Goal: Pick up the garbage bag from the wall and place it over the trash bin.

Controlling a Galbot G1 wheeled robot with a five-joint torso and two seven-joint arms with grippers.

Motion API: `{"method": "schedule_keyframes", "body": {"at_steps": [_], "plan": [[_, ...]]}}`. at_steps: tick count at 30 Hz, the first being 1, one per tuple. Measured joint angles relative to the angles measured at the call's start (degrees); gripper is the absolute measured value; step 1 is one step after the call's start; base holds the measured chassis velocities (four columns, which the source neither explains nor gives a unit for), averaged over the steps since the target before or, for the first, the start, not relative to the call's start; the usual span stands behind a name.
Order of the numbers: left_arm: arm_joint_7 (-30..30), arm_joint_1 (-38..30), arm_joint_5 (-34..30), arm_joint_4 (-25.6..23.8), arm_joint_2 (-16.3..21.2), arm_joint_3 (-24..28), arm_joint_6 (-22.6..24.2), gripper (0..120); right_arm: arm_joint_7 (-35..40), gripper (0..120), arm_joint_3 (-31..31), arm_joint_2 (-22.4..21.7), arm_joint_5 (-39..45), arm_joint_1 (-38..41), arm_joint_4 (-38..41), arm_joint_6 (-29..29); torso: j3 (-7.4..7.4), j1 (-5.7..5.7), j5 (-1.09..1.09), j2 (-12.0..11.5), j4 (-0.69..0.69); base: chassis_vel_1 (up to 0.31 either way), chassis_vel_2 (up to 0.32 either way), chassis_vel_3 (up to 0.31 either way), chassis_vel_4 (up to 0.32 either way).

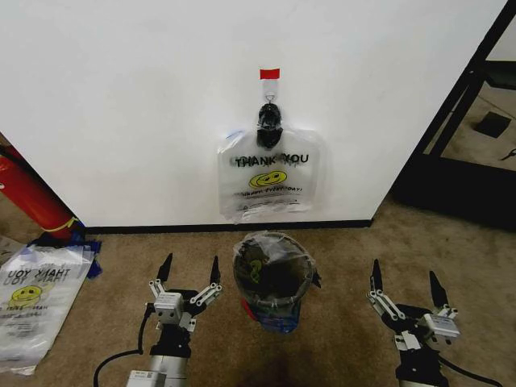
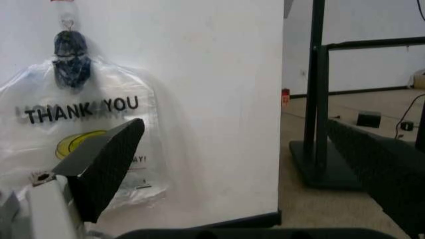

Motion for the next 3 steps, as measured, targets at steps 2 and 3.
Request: {"method": "schedule_keyframes", "body": {"at_steps": [2,3], "plan": [[-0.13,0.2,0.11,0.04,-0.09,0.01,-0.13,100,0.04,100,0.01,0.0,-0.35,-0.04,0.22,0.01,0.0,0.0,0.0,0.0,0.0,0.0,0.0,0.0,0.0],[-0.17,0.27,0.13,0.04,-0.1,0.01,-0.2,100,0.05,100,0.01,0.0,-0.46,-0.12,0.41,0.01,0.0,0.0,0.0,0.0,0.0,0.0,0.0,0.0,0.0]]}}
